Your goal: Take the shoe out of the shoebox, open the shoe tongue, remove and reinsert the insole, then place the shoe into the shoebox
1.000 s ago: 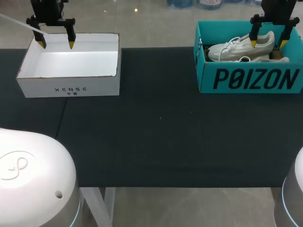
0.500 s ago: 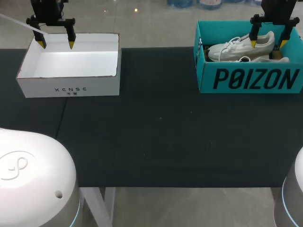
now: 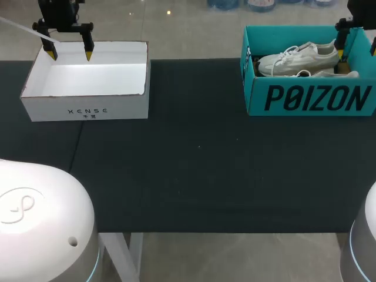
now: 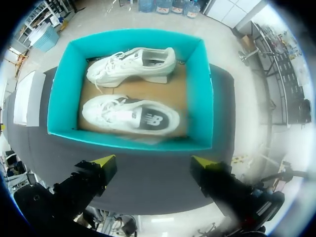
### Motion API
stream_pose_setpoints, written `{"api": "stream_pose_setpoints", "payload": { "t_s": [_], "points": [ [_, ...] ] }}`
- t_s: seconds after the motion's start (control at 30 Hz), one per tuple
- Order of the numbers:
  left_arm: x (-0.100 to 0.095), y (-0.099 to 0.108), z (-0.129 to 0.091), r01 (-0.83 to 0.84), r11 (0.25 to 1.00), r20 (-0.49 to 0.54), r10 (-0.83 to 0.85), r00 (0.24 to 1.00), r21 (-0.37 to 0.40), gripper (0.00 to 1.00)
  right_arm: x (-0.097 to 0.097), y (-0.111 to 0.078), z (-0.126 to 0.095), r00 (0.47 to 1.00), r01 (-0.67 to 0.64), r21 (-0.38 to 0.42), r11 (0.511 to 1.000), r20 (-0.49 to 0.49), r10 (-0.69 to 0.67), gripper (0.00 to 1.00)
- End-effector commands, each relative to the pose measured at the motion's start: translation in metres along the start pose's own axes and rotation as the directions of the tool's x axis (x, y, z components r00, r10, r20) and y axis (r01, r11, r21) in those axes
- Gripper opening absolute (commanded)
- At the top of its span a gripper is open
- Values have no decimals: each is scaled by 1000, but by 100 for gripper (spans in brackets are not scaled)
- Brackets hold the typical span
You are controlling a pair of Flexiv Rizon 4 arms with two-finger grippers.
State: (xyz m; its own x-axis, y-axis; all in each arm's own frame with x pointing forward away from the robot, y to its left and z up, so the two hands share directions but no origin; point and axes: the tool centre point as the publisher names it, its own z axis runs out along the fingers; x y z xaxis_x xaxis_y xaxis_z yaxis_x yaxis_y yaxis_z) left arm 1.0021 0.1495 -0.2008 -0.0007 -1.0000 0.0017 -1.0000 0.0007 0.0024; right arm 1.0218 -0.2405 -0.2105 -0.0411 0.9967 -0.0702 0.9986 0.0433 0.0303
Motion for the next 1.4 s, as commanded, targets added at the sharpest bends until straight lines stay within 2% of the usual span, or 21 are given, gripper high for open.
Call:
{"api": "stream_pose_setpoints", "payload": {
  "t_s": [0.03,0.13,0.3,0.4,0.57,0.73,1.0,1.4],
  "points": [
    [0,0,0,0,1000,1,0,1000,0,100,-29,21,15,999,38,23,999,-38,-37,100],
    [0,0,0,0,1000,1,0,1000,0,100,-40,30,18,995,77,11,997,-64,-76,100],
    [0,0,0,0,1000,1,0,1000,0,100,-46,40,24,989,138,1,990,-45,-138,100],
    [0,0,0,0,1000,1,0,1000,0,100,-48,42,30,988,157,9,988,3,-157,100],
    [0,0,0,0,1000,1,0,1000,0,100,-51,36,32,992,127,18,992,25,-127,100],
    [0,0,0,0,1000,1,0,1000,0,100,-49,32,42,997,78,14,997,22,-78,100],
    [0,0,0,0,1000,1,0,1000,0,100,-38,33,75,999,36,39,999,-11,-36,100],
    [0,0,0,0,1000,1,0,1000,0,100,-30,38,96,999,31,22,999,-25,-31,100]
  ]
}}
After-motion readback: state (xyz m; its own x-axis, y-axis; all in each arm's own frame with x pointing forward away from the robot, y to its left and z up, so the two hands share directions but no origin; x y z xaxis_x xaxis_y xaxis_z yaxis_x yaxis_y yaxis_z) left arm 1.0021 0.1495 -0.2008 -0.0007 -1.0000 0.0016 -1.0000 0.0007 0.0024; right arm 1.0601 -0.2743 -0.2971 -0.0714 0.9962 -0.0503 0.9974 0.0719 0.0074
